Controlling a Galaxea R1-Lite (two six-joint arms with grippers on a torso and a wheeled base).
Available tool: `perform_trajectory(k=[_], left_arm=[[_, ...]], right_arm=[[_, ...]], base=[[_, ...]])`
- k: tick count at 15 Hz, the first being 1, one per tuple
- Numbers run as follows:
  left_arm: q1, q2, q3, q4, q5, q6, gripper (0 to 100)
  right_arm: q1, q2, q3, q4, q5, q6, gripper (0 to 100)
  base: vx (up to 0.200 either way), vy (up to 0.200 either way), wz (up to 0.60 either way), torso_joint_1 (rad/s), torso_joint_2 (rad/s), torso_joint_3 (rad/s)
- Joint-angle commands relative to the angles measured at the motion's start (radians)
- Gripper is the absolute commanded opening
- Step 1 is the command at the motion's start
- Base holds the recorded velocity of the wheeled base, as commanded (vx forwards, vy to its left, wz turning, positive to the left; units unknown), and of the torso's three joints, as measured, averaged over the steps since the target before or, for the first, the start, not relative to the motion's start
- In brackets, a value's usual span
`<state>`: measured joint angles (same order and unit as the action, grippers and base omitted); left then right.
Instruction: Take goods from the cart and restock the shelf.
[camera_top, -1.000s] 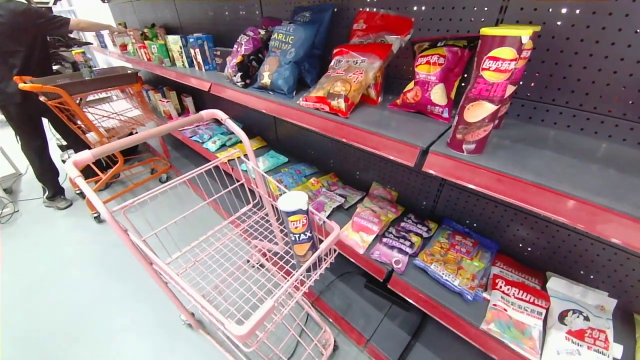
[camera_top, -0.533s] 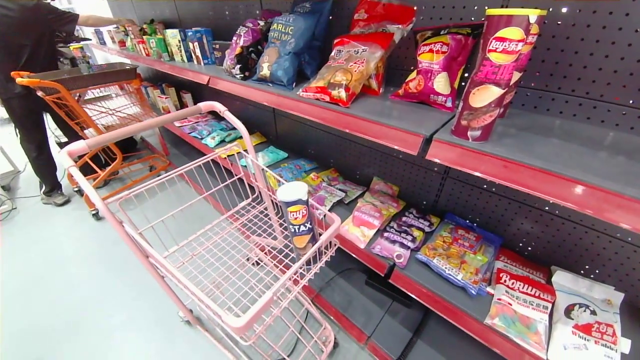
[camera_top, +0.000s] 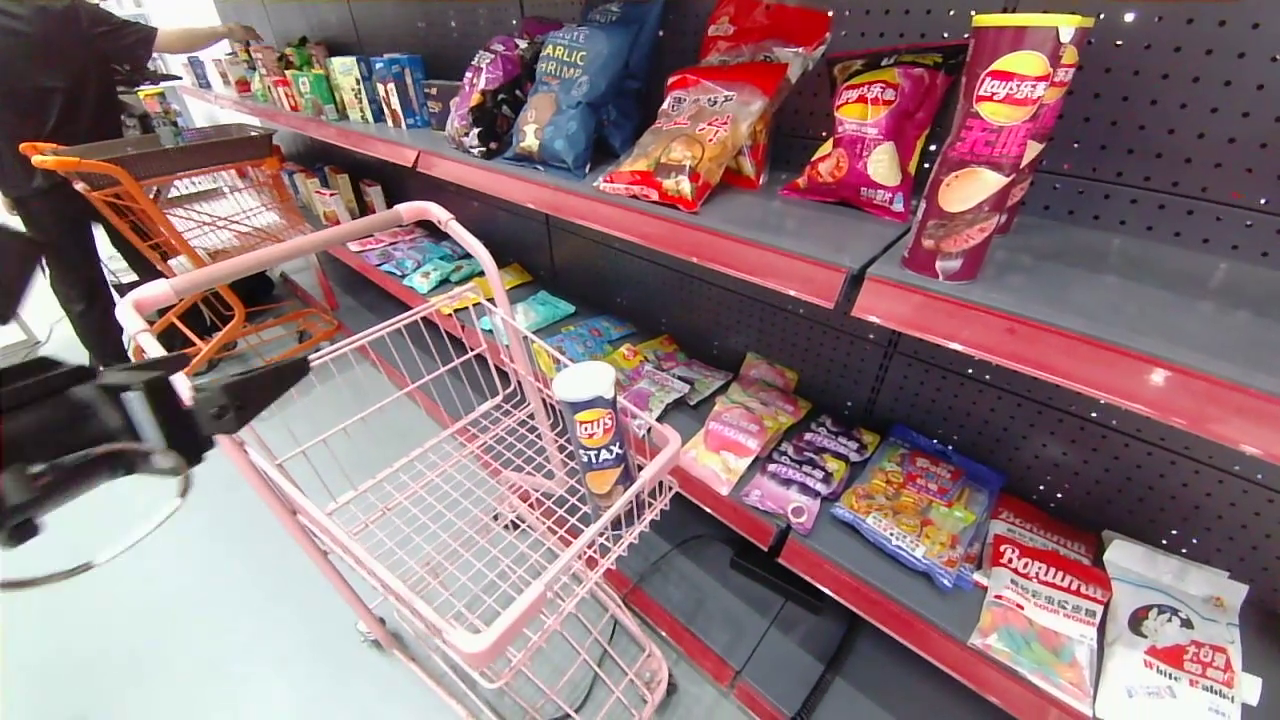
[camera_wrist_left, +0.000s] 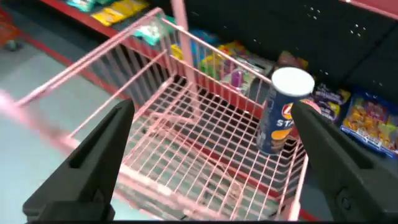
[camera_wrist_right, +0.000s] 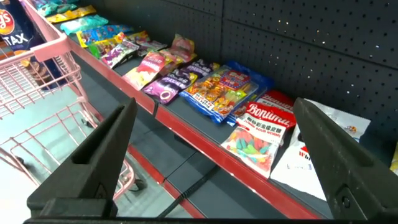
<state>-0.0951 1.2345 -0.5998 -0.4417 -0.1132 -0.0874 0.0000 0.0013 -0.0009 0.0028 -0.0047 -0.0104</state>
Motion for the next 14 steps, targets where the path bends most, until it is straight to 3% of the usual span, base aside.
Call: perform_trajectory(k=[1,3,6,12,14], left_arm=[[-0.143,0.513,-0.118,-0.278,-0.049,-0.017,100],[-0.225,0.619,-0.166,-0.305,-0.059,-0.017,100],[-0.291,0.726,-0.252,-0.305,-0.082,-0.017,100],[-0.310,0.853,-0.318,-0.319,-0.079,-0.002,100],[-0.308,0.924,-0.321,-0.425,-0.077,0.021,100]], right_arm=[[0.000,0.000,0.001,0.000,0.000,0.000,100],[0.000,0.000,0.001,0.000,0.000,-0.002,100],[0.000,0.000,-0.001,0.000,0.002,-0.002,100],[0.000,0.000,-0.001,0.000,0.002,-0.002,100],[0.000,0.000,-0.001,0.000,0.002,-0.002,100]], base=[[0.000,0.000,0.00,0.000,0.00,0.000],[0.000,0.000,0.00,0.000,0.00,0.000],[0.000,0.000,0.00,0.000,0.00,0.000],[0.000,0.000,0.00,0.000,0.00,0.000],[0.000,0.000,0.00,0.000,0.00,0.000]])
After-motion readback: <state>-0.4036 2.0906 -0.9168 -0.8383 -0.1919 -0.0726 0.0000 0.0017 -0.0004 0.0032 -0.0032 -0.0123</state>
